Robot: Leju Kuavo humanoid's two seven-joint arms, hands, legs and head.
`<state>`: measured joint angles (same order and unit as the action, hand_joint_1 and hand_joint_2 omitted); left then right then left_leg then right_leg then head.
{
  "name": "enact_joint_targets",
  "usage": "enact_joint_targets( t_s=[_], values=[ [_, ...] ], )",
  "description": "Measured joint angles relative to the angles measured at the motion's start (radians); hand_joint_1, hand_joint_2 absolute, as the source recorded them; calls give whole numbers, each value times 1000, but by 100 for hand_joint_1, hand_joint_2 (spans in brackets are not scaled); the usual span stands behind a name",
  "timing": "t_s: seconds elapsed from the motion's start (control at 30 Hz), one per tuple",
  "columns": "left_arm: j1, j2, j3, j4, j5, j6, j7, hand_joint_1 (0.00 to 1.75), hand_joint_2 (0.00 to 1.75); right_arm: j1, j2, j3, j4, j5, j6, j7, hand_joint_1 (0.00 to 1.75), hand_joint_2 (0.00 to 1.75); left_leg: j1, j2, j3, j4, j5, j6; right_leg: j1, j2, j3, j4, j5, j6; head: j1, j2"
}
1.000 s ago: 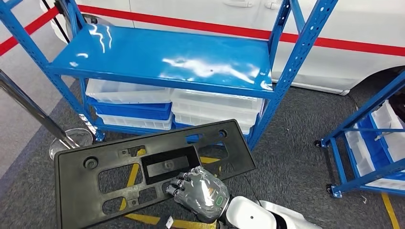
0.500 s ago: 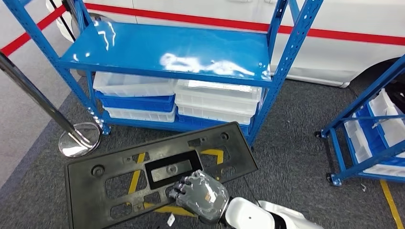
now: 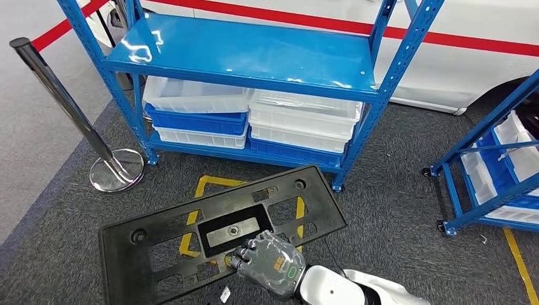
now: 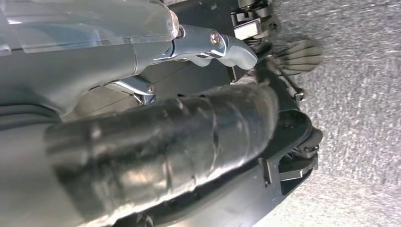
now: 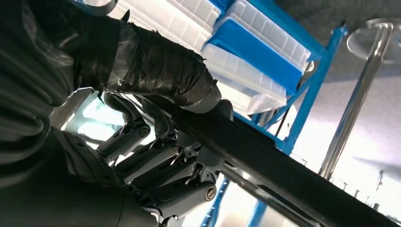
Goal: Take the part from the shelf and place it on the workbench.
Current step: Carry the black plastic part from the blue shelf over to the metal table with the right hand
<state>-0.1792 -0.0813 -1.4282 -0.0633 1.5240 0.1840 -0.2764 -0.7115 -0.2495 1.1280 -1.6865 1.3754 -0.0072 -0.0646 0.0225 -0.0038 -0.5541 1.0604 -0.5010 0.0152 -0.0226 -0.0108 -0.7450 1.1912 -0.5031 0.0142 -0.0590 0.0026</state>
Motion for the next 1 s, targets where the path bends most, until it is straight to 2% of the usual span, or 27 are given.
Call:
enact_joint_targets(
  t_s=[0.03, 0.07, 0.1, 0.13, 0.17, 0.2, 0.23, 0.27, 0.3, 0.33, 0.4, 0.43, 0.47, 0.53, 0.57, 0.6, 0.63, 0.67, 0.7, 0.73, 0.8, 0.9, 0.93, 1.0],
  values=[
    [-2, 0, 0, 0, 0, 0, 0, 0, 0, -6, -6, 6, 2, 6, 6, -1, 175, 175, -3, 1, -15, 0, 12, 5, 1, 0, -10, 66, -45, 0, 1, 0],
    [-3, 1, 0, 0, 0, 0, 0, 0, 0, -15, -13, 13, 4, 11, 14, -1, 175, 175, -7, 1, -31, 1, 25, 8, 2, 1, -14, 123, -66, -2, 1, 0],
    [-5, 1, 0, 0, 0, 0, -1, 0, 0, -24, -21, 21, 5, 13, 23, -3, 175, 175, -12, 1, -46, 1, 36, 11, 4, 1, -7, 157, -62, -7, 2, 0],
    [-7, 1, 0, 0, 0, 0, -1, 0, 0, -36, -29, 27, 7, 17, 32, -5, 175, 175, -18, 1, -60, 1, 48, 13, 8, 1, 16, 157, -40, -16, 2, 0],
    [-8, 1, 0, 0, 0, 0, -2, 0, 0, -50, -38, 34, 7, 22, 43, -6, 175, 175, -23, 1, -73, 1, 59, 14, 15, 3, 55, 123, -13, -29, 2, 0],
    [-9, 0, 1, 0, 0, 0, -3, 0, 0, -67, -47, 40, 7, 27, 53, -9, 175, 175, -26, 1, -84, 1, 69, 15, 24, 5, 106, 62, 3, -48, 2, 0],
    [-10, -1, 2, -2, 0, 0, -4, 0, 0, -85, -56, 45, 7, 31, 62, -11, 175, 175, -29, 0, -91, 0, 77, 15, 32, 7, 160, -12, -1, -67, 1, 0],
    [-11, -2, 3, -3, 0, 0, -6, 0, 0, -107, -63, 48, 7, 32, 71, -14, 175, 175, -28, 0, -96, -2, 86, 12, 40, 9, 203, -79, -13, -81, 1, 0],
    [-10, -2, 4, -4, 0, 0, -11, 0, 0, -128, -70, 50, 6, 30, 79, -16, 175, 175, -25, 1, -99, -6, 94, 8, 46, 10, 228, -124, -27, -89, 1, 0],
    [-10, -2, 5, -4, 0, 0, -17, 0, 0, -149, -76, 51, 4, 28, 88, -18, 175, 175, -25, 1, -99, -12, 104, 2, 49, 10, 240, -151, -32, -93, 3, 0],
    [-6, 1, 6, -4, 0, -1, -29, 0, 0, -184, -84, 52, 2, 19, 104, -21, 175, 175, -26, 1, -102, -22, 114, -8, 46, 5, 240, -184, -8, -89, 6, 0],
    [-6, 2, 6, -4, 0, -3, -33, 0, 0, -197, -86, 53, 1, 15, 111, -22, 175, 175, -27, 1, -106, -13, 97, -13, 41, 2, 238, -199, 9, -86, 6, 0],
    [-5, 3, 7, -4, 0, -4, -36, 0, 0, -207, -87, 53, 1, 12, 115, -22, 175, 175, -28, 1, -114, 12, 64, -17, 35, -2, 234, -212, 24, -81, 5, 0],
    [-7, 6, 8, -4, 0, -7, -38, 0, 0, -218, -87, 56, 1, 8, 117, -23, 175, 175, -24, 1, -131, 112, -24, -26, 32, -5, 217, -217, 44, -72, 3, 0],
    [-7, 7, 9, -4, 0, -8, -39, 0, 0, -220, -87, 59, 1, 6, 117, -24, 175, 175, -21, 1, -135, 167, -48, -31, 32, -7, 206, -213, 50, -67, 3, 0],
    [-7, 8, 10, -4, 0, -8, -39, 0, 0, -221, -87, 64, 1, 4, 117, -24, 175, 175, -18, 2, -132, 206, -48, -36, 30, -9, 193, -207, 56, -63, 3, 0],
    [-5, 9, 11, -4, 0, -9, -38, 0, 0, -222, -87, 69, 1, 1, 117, -24, 175, 175, -15, 2, -118, 216, -28, -41, 28, -10, 179, -199, 61, -59, 3, 0],
    [-3, 10, 12, -4, 0, -9, -36, 0, 0, -222, -87, 74, 1, -1, 117, -24, 175, 175, -12, 3, -93, 196, 1, -46, 26, -10, 165, -188, 63, -56, 3, 0],
    [2, 11, 12, -4, 0, -9, -34, 0, 0, -223, -87, 78, 1, -6, 117, -24, 175, 175, -8, 2, -56, 148, 17, -52, 23, -10, 150, -175, 65, -52, 3, 0],
    [6, 12, 12, -4, 0, -9, -32, 0, 0, -223, -87, 81, 1, -10, 116, -24, 175, 175, -8, 2, -19, 92, 20, -55, 22, -10, 136, -161, 65, -48, 2, 0],
    [13, 14, 13, -4, 0, -9, -30, 0, 0, -226, -87, 86, 1, -19, 113, -21, 175, 175, -10, -1, 26, 12, -6, -51, 24, -9, 114, -139, 69, -37, 0, 0],
    [14, 14, 16, -4, 0, -8, -27, 0, 0, -230, -87, 93, 1, -24, 111, -19, 175, 175, -8, -2, 27, -17, -17, -23, 27, -6, 95, -127, 80, -22, 0, 0],
    [13, 13, 17, -4, 0, -8, -27, 0, 0, -232, -87, 94, 1, -26, 111, -19, 175, 175, -7, -2, 24, -21, -12, -12, 26, -4, 86, -113, 69, -16, 2, 0],
    [13, 13, 20, -4, 0, -8, -26, 0, 0, -238, -87, 95, 1, -33, 113, -18, 175, 175, -4, 0, 17, -26, 0, 5, 20, 0, 50, -28, 12, -4, 4, 0]
  ],
)
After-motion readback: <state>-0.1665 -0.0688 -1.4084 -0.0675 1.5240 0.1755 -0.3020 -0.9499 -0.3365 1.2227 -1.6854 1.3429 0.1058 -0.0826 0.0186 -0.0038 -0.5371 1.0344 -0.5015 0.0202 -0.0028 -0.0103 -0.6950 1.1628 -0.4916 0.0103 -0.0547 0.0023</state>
